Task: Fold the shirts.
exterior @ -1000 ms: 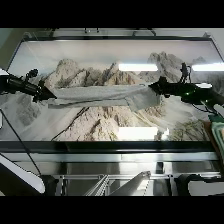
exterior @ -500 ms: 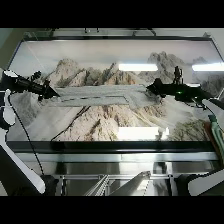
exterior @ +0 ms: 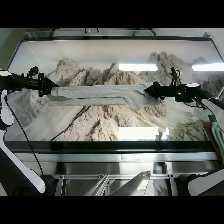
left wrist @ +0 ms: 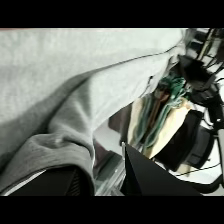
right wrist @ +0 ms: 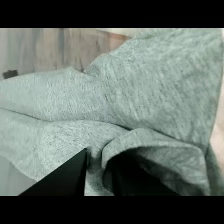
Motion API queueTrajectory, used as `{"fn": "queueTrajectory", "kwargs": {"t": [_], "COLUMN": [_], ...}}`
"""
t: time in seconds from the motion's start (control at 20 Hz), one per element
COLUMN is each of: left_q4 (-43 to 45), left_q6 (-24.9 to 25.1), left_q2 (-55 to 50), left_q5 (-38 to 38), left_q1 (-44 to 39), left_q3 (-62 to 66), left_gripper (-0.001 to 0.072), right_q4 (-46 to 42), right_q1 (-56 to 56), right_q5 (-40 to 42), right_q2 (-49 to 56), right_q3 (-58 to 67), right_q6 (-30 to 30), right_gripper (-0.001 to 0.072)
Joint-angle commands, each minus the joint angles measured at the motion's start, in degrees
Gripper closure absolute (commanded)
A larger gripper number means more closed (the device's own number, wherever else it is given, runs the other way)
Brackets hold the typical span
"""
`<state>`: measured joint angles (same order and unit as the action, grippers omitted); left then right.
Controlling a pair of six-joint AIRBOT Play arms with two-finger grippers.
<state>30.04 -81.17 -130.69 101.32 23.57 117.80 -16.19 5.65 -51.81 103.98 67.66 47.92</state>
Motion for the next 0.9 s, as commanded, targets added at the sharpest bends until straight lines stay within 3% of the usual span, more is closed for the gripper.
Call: {"fn": "queueTrajectory", "kwargs": {"t": [0.0, 0.15, 0.35, 0.55, 0.6, 0.65, 0.7, 0.85], "left_q4": [-2.6, 0.3, 15.0, 19.3, 20.2, 19.9, 19.3, 13.2], "left_q6": [-2.6, -4.3, -7.0, -8.1, -8.5, -8.5, -8.2, -4.0], "left_q2": [0.1, 0.2, 0.2, 2.4, 4.0, 5.8, 7.9, 13.1], "left_q5": [5.1, 3.5, 3.3, 2.5, 1.1, -0.7, -2.5, -5.8], "left_q1": [0.5, 1.9, 3.5, 7.8, 9.2, 10.3, 11.0, 9.4], "left_q3": [0.0, 0.0, 0.0, 0.1, 0.0, 0.0, 0.0, 0.0], "left_gripper": [0.0456, 0.0457, 0.0457, 0.0457, 0.0457, 0.0457, 0.0457, 0.0457], "right_q4": [-1.6, -2.2, -2.3, -5.4, -7.8, -10.7, -13.0, -15.5], "right_q1": [0.1, 0.6, 1.3, 4.0, 5.3, 6.6, 7.4, 6.7], "right_q5": [-1.7, -1.6, -2.6, -5.8, -6.1, -6.1, -6.1, -4.6], "right_q2": [-0.6, -2.3, -3.8, -5.1, -5.6, -6.1, -6.4, -5.4], "right_q3": [0.1, 0.1, 0.1, 0.1, 0.1, 0.1, 0.1, 0.1], "right_q6": [0.6, 0.8, 1.0, 2.8, 4.5, 6.6, 8.8, 11.8], "right_gripper": [0.0403, 0.0403, 0.0397, 0.0389, 0.0304, 0.0136, 0.0033, 0.0024]}}
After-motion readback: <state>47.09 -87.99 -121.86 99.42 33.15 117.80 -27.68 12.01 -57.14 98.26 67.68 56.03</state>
